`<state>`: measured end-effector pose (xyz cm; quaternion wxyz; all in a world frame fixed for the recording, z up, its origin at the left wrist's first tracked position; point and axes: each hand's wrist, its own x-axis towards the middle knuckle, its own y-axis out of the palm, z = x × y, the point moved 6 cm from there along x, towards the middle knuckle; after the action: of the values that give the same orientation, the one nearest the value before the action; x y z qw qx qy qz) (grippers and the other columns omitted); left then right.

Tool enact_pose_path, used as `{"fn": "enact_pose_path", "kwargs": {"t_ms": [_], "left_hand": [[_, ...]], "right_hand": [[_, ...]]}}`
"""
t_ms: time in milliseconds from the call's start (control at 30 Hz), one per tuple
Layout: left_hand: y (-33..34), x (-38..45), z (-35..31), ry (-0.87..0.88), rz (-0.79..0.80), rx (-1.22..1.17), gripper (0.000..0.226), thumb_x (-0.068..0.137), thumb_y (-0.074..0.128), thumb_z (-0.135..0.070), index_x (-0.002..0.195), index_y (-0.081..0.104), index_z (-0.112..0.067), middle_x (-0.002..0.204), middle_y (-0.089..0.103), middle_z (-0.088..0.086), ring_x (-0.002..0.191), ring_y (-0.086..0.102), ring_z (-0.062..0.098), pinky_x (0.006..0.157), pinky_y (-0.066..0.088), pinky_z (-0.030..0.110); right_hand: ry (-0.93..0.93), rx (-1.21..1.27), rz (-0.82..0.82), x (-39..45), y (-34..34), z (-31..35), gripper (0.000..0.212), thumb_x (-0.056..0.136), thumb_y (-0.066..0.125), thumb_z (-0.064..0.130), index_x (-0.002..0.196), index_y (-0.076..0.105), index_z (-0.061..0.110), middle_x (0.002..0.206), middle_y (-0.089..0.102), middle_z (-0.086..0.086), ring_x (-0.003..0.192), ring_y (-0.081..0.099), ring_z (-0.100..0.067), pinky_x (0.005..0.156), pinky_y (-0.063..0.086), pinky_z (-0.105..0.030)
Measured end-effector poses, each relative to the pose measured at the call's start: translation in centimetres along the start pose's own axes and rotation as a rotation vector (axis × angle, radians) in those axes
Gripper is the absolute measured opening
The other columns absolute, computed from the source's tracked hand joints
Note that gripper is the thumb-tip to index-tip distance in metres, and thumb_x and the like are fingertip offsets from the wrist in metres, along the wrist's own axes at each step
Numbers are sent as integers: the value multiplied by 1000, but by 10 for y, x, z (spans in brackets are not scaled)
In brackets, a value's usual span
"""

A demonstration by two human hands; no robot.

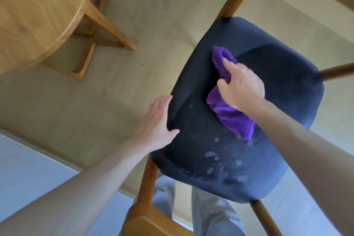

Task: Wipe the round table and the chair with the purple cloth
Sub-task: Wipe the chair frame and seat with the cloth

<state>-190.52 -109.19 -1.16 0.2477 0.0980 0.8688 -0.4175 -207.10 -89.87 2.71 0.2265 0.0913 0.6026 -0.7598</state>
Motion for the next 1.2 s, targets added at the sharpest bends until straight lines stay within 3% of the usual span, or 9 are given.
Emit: {"fn": "enact_pose_path", "kwargs": {"t_ms": [100, 233, 433, 500, 600, 667, 800, 967, 1200], "left_hand": [[-5, 10, -5, -66, 0, -27, 97, 81, 82, -30, 156, 23, -19, 155, 28, 0, 141, 29, 20, 112, 38, 37], [-2, 6, 2, -81, 72, 12, 93, 85, 78, -28, 158, 20, -21, 150, 37, 3, 139, 36, 23, 112, 39, 38], [0, -2, 3, -66, 54, 26, 92, 88, 76, -28, 159, 18, -19, 148, 38, 5, 138, 38, 23, 110, 42, 37], [-2, 1, -6, -13, 26, 71, 92, 86, 77, -27, 157, 21, -15, 151, 33, 7, 140, 34, 25, 112, 40, 39], [-4, 6, -26, 83, -14, 112, 92, 84, 79, -28, 156, 23, -15, 158, 24, 7, 144, 26, 25, 114, 38, 38], [-5, 11, -36, 119, -34, 127, 92, 83, 80, -30, 155, 25, -16, 159, 23, 5, 145, 26, 24, 111, 42, 36], [-4, 18, -37, 82, -67, 107, 96, 82, 82, -29, 156, 23, -13, 154, 30, 5, 141, 32, 23, 110, 44, 36], [-1, 16, -24, 64, -101, 48, 107, 80, 85, -27, 159, 15, -14, 157, 35, 4, 143, 37, 22, 114, 36, 31], [-4, 10, -4, 65, -50, -54, 117, 77, 86, -16, 159, 4, -26, 154, 37, 2, 139, 43, 22, 112, 45, 42]], "right_hand": [[-6, -118, 63, -10, 18, 21, 47, 93, 50, 32, 139, 47, 25, 119, 59, -9, 101, 61, -37, 70, 38, -35], [-182, -254, 290, -94, 73, 58, 58, 98, 44, 37, 152, 33, 19, 128, 52, -8, 101, 63, -34, 66, 38, -36], [-462, -284, 504, -99, 67, 49, 55, 99, 41, 38, 153, 36, 33, 122, 56, 2, 109, 61, -26, 68, 38, -33], [-382, -191, 385, -72, 41, 37, 55, 96, 47, 36, 151, 41, 40, 125, 58, 4, 115, 61, -26, 75, 46, -33], [-71, 102, 50, -21, -8, 1, 58, 93, 54, 29, 150, 47, 36, 139, 61, -1, 124, 59, -30, 94, 50, -38], [117, 227, -77, 13, -28, -26, 58, 93, 52, 27, 150, 47, 33, 137, 62, -2, 118, 61, -30, 88, 52, -39], [278, 105, -1, 54, -25, -40, 60, 92, 47, 31, 151, 38, 32, 120, 58, -7, 101, 56, -31, 75, 41, -37], [-62, -144, 222, 12, 20, 18, 74, 94, 48, 39, 160, 14, 35, 141, 47, -11, 113, 60, -39, 76, 45, -38], [-483, -363, 449, -77, 70, 50, 73, 99, 46, 39, 161, 9, 35, 126, 47, -5, 96, 61, -30, 63, 34, -35]]}}
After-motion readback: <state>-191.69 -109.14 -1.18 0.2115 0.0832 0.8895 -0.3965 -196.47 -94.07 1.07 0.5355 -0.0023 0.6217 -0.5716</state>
